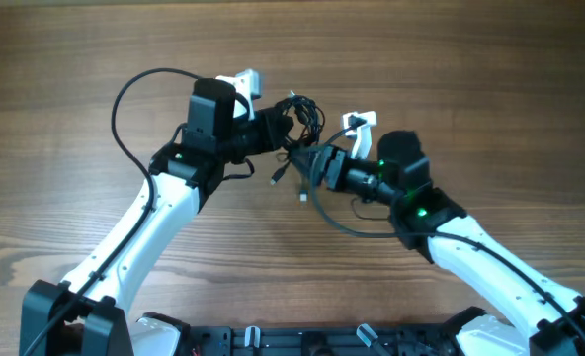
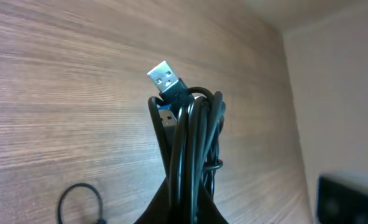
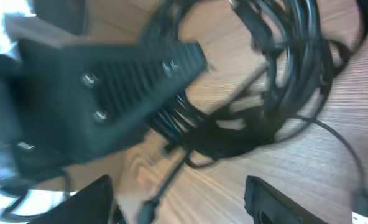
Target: Untangle cables
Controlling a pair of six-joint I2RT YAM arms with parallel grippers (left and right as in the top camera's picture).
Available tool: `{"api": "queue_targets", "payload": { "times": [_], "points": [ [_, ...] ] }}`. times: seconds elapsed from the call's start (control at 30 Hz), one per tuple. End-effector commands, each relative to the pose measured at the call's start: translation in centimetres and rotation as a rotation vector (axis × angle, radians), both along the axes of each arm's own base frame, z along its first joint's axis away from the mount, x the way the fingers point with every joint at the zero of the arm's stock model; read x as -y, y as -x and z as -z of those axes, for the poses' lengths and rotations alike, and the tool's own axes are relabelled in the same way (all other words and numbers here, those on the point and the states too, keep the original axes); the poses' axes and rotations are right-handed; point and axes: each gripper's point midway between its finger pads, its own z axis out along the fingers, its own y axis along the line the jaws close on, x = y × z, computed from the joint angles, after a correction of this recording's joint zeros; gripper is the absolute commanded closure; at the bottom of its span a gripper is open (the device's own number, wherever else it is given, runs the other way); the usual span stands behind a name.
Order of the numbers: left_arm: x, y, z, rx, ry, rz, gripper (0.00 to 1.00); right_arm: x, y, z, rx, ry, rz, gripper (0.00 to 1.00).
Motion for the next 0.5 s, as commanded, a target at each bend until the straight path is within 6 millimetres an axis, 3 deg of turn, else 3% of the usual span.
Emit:
{"api": "queue_targets", "payload": {
  "times": [0.0,0.1,0.27,0.33,0.37,0.4,0.43,0.47],
  "points": [
    [-0.4,-1.1,-0.2,-0.098,0.096,-0.17,0.96,-0.5,-0.9,3.9,0.045,0.165,0.057,0.31],
    [-0.3,-1.0,-0.1,-0.121,0.111,-0.184,0.96,-0.4,-1.9,5.8,0.062,0.221,0.082,0.31],
    [0.7,-0.2,0.1,-0.132,0.104,-0.157,0.96,-1.3,-2.9,3.0,0.165,0.139,0.088,0.3],
    [0.9,-0.1,0.1,-0.148,0.117,-0.165,0.96,-1.7,-2.8,2.5,0.184,0.118,0.067,0.34],
    [0.8,-0.2,0.1,-0.163,0.13,-0.187,0.96,-1.7,-2.7,2.7,0.194,0.132,0.056,0.64],
    [0.6,-0.3,0.1,-0.157,0.123,-0.198,0.96,-1.7,-2.7,2.8,0.188,0.135,0.056,0.86],
    [0.5,-0.4,0.1,-0.155,0.119,-0.206,0.96,-1.6,-2.6,2.9,0.182,0.139,0.055,0.96],
    [0.4,-0.5,0.2,-0.153,0.117,-0.211,0.96,-1.6,-2.5,3.2,0.174,0.146,0.054,0.95]
  ]
}}
